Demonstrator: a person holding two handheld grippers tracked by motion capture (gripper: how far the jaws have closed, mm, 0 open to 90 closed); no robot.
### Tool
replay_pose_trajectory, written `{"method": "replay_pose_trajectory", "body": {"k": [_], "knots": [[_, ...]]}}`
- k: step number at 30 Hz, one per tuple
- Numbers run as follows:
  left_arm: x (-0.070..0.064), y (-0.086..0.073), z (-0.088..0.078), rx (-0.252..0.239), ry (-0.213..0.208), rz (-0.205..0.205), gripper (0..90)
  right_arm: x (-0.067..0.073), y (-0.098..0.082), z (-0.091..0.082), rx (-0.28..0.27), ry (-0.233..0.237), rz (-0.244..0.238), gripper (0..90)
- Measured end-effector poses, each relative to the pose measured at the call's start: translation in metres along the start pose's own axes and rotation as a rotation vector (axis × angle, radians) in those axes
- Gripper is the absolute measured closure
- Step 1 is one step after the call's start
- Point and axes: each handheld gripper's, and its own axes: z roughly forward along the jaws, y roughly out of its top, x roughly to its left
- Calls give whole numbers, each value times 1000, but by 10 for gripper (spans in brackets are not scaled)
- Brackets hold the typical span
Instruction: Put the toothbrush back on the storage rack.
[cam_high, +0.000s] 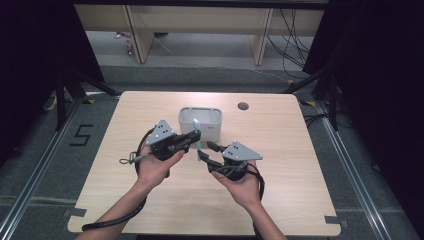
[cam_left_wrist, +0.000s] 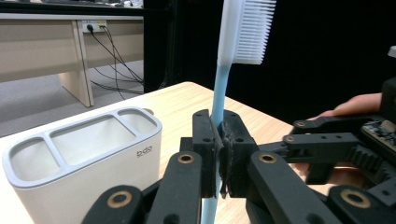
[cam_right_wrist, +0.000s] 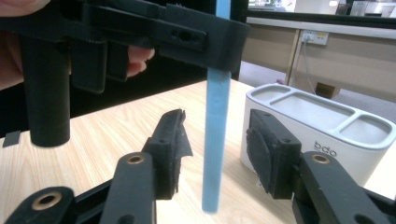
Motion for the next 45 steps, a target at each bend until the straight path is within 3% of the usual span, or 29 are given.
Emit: {"method": "replay_pose_trajectory", "body": {"k": [3,6,7,10,11,14,19,22,23,25,31,32,34,38,40,41,45], "knots": [[2,-1,-1,-4,7,-1,854,-2,-1,-5,15,-14,-11,543],[5,-1,-3,-3,10,4,854,-5,-4,-9,22,-9,9,534],[5,-1,-4,-6,12,1,854,-7,-4,-11,20,-27,-14,532],[8,-1,-5,-13,19,0,854,-10,-7,-17,36,-36,-1,527],[9,0,-6,-14,20,1,854,-13,-8,-18,25,-44,-18,526],[11,1,-8,-17,26,5,854,-13,-9,-23,49,-42,27,524],[14,2,-10,-26,35,5,854,-17,-12,-27,46,-54,17,523],[15,2,-11,-27,37,10,854,-18,-14,-29,58,-52,34,522],[15,2,-12,-28,39,11,854,-20,-15,-31,46,-82,6,522],[16,2,-12,-29,41,12,854,-21,-16,-32,48,-80,5,522],[18,4,-13,-54,57,20,854,-25,-22,-39,41,-88,17,522],[19,4,-13,-55,57,19,855,-24,-23,-42,60,-95,37,521],[19,5,-13,-60,59,22,855,-27,-26,-45,59,-99,27,520],[23,7,-11,-62,65,20,855,-31,-35,-51,57,-99,68,520],[24,7,-11,-66,68,21,855,-33,-36,-51,48,-100,52,520],[26,8,-11,-66,73,21,855,-33,-37,-53,56,-109,71,520],[31,11,-12,-78,83,22,855,-39,-42,-57,33,-142,61,524]]}}
